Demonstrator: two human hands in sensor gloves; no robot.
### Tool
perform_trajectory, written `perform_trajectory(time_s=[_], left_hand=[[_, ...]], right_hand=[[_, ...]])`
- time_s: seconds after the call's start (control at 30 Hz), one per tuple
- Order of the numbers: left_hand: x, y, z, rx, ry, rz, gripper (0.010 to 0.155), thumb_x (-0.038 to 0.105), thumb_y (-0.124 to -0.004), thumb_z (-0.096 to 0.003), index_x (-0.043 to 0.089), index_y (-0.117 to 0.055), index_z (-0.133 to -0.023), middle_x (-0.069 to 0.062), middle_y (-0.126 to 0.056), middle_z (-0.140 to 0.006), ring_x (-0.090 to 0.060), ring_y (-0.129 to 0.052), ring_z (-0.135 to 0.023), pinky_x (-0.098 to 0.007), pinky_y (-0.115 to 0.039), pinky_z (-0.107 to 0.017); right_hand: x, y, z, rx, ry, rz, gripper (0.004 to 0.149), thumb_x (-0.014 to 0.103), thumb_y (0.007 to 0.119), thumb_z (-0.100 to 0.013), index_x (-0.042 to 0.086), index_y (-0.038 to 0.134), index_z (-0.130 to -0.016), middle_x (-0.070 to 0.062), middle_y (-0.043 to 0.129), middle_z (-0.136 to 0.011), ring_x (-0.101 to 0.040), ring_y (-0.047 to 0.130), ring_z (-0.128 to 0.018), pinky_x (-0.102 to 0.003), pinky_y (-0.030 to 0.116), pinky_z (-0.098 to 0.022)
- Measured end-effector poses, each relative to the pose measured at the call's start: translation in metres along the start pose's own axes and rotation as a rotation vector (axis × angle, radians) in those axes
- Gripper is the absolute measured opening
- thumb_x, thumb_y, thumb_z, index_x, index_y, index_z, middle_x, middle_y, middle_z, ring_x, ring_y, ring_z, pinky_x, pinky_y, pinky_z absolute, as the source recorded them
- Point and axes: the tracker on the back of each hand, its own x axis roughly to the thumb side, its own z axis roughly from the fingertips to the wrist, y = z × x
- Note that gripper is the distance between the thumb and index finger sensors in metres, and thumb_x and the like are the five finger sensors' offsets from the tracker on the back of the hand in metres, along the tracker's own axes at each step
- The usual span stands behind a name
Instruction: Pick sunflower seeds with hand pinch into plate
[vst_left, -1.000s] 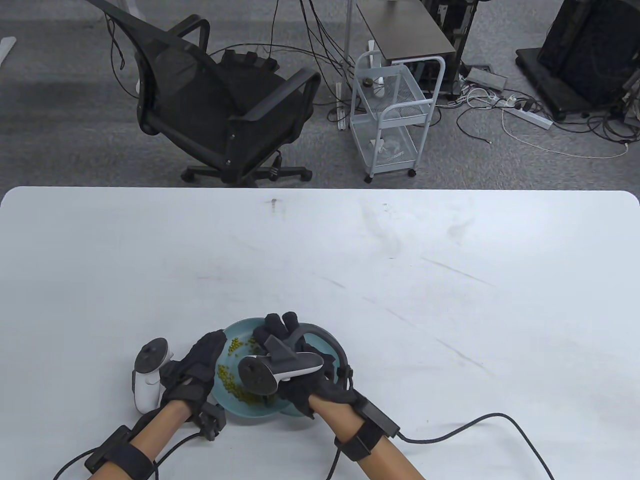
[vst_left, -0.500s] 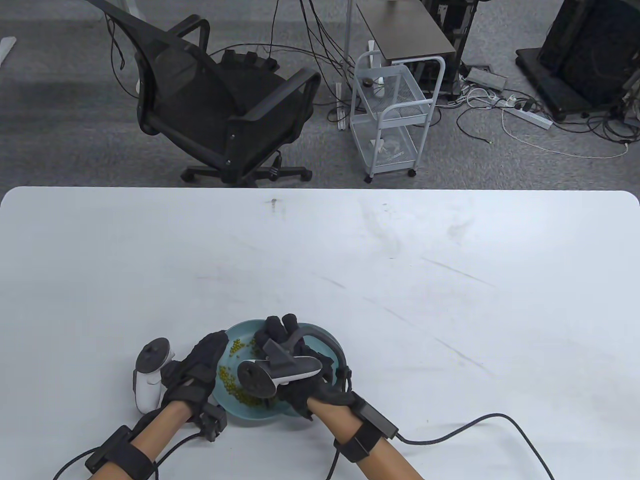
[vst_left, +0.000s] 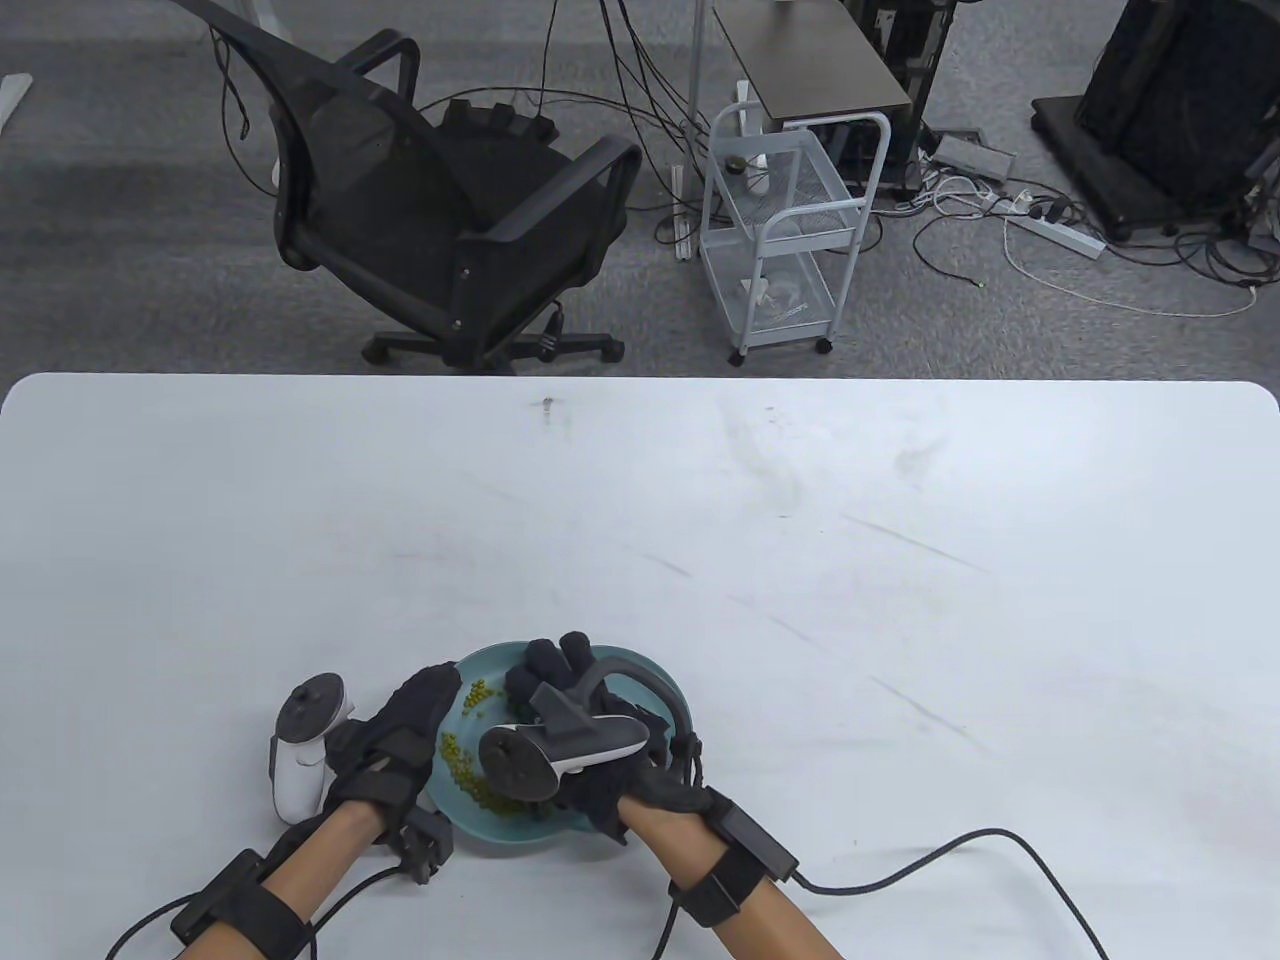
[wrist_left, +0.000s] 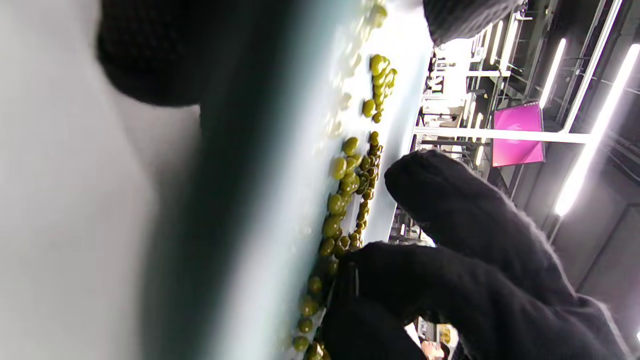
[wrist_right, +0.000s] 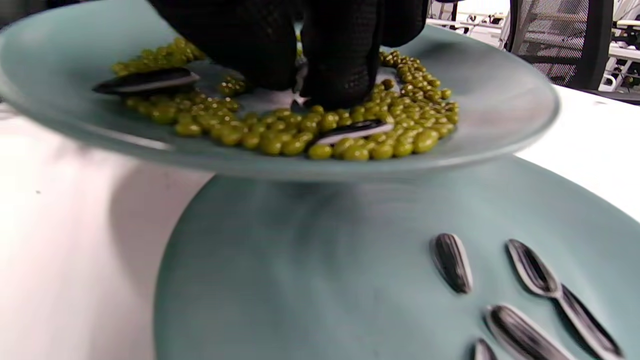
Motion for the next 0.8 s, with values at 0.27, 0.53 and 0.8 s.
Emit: perform_trajectory(time_s=[0.27, 0.53, 0.8], left_hand=[[0.000, 0.000, 0.000, -0.008, -0.003, 0.019, 0.050, 0.054, -0.058, -0.0619, 0.025, -0.054, -0.103, -0.007, -0.090, -0.076, -0.023, -0.104, -0.040, -0.038, -0.086, -0.035], [0.002, 0.008, -0.001, 0.001, -0.044, 0.032, 0.050, 0.055, -0.057, -0.0629, 0.026, -0.053, -0.104, -0.005, -0.090, -0.077, -0.021, -0.105, -0.041, -0.036, -0.086, -0.035], [0.002, 0.014, -0.001, 0.014, -0.046, 0.062, 0.050, 0.055, -0.055, -0.0635, 0.026, -0.051, -0.104, -0.004, -0.089, -0.078, -0.019, -0.105, -0.042, -0.035, -0.087, -0.036]], right_hand=[[-0.012, -0.020, 0.022, -0.103, 0.059, -0.041, 0.040, 0.027, 0.086, -0.060, -0.007, 0.087, -0.080, -0.034, 0.047, -0.114, -0.065, 0.033, -0.101, -0.081, 0.026, -0.065], [-0.046, -0.030, 0.075, -0.208, 0.196, -0.135, 0.038, 0.026, 0.086, -0.060, -0.006, 0.088, -0.081, -0.034, 0.046, -0.114, -0.065, 0.031, -0.101, -0.081, 0.025, -0.065], [-0.070, 0.023, 0.085, -0.101, 0.254, -0.267, 0.038, 0.026, 0.087, -0.060, -0.005, 0.088, -0.081, -0.036, 0.044, -0.114, -0.068, 0.030, -0.099, -0.082, 0.026, -0.064]])
